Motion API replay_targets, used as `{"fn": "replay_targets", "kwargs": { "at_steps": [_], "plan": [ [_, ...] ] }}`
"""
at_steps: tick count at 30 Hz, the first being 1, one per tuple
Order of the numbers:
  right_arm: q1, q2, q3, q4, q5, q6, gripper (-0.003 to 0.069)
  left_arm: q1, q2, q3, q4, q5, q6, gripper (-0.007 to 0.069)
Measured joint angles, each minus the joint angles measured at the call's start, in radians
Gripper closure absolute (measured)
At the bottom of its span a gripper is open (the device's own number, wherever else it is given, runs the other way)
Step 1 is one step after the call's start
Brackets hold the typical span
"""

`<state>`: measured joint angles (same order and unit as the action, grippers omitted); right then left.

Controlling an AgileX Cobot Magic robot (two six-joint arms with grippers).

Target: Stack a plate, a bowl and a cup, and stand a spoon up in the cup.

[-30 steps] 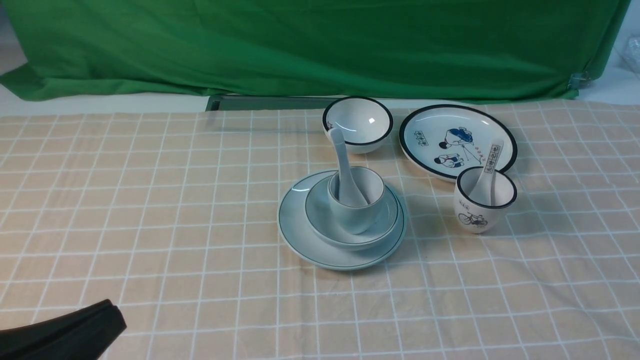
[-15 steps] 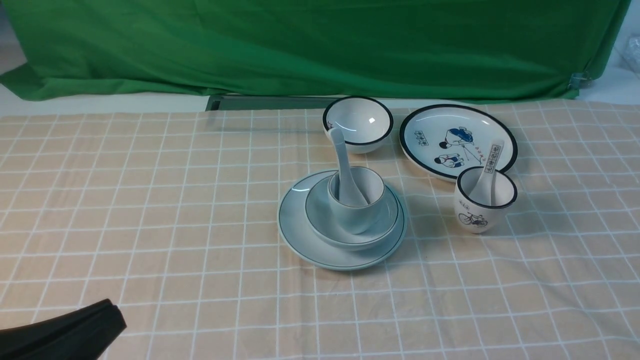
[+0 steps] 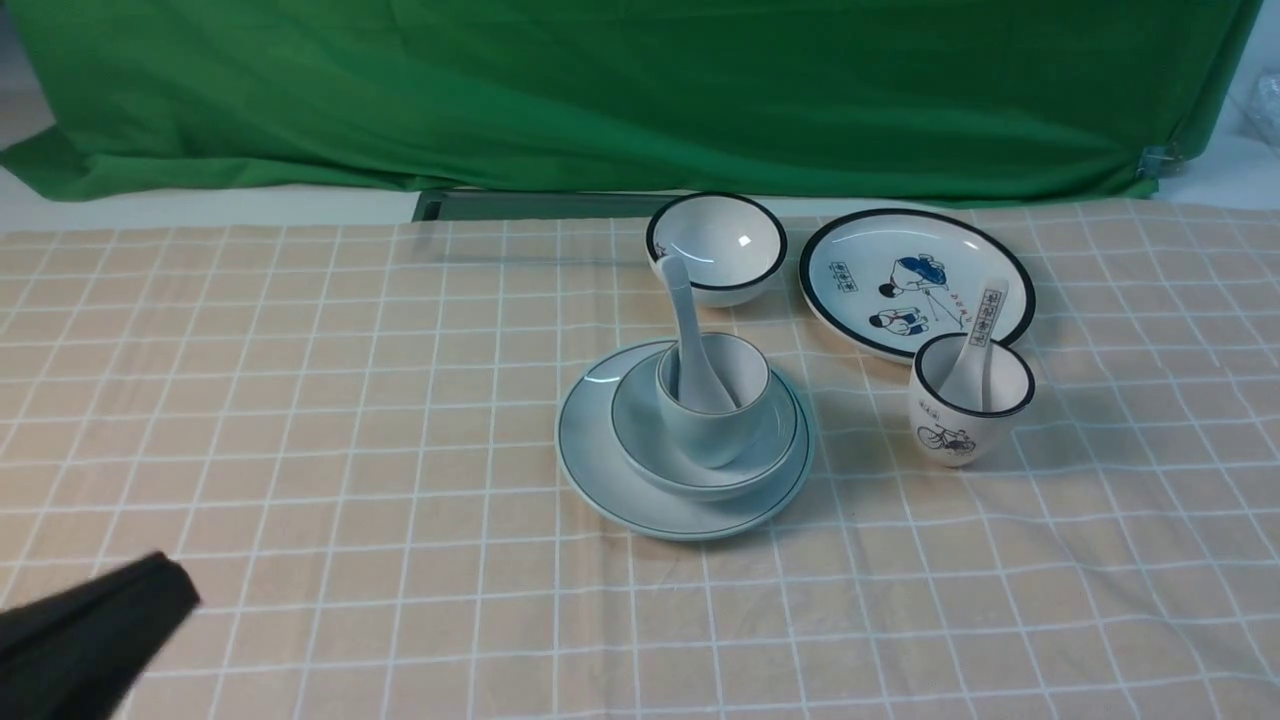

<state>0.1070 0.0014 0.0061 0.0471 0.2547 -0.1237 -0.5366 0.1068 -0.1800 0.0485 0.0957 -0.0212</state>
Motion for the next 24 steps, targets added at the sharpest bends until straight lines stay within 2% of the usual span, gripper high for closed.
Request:
{"fn": "replay_targets", "kwargs": {
  "at_steps": [1,2,3,4,8,10,13,24],
  "plan": [
    [0.0,0.0,0.0,0.0,0.0,0.0,0.0582,0.064,-0.017,0.008,-0.018,-0.003,0.0,0.0623],
    [0.0,0.0,0.0,0.0,0.0,0.0,0.0582,0.077,-0.021,0.012,-0.024,-0.003,0.0,0.0623],
    [0.0,0.0,0.0,0.0,0.0,0.0,0.058,0.193,-0.057,0.039,-0.049,-0.005,0.0,0.0623],
    [0.0,0.0,0.0,0.0,0.0,0.0,0.0579,0.254,-0.08,0.069,-0.071,-0.008,0.0,0.0623],
    [0.0,0.0,0.0,0.0,0.0,0.0,0.0571,0.419,-0.105,0.162,-0.141,0.002,0.0,0.0623],
    [0.0,0.0,0.0,0.0,0.001,0.0,0.0568,0.475,-0.107,0.182,-0.169,0.06,0.0,0.0623],
    [0.0,-0.001,0.0,0.001,0.001,0.0,0.0562,0.496,-0.107,0.187,-0.176,0.143,0.004,0.0623],
    [0.0,-0.001,0.0,0.002,0.0,0.0,0.0533,0.496,-0.108,0.187,-0.182,0.143,0.011,0.0622]
  ]
}}
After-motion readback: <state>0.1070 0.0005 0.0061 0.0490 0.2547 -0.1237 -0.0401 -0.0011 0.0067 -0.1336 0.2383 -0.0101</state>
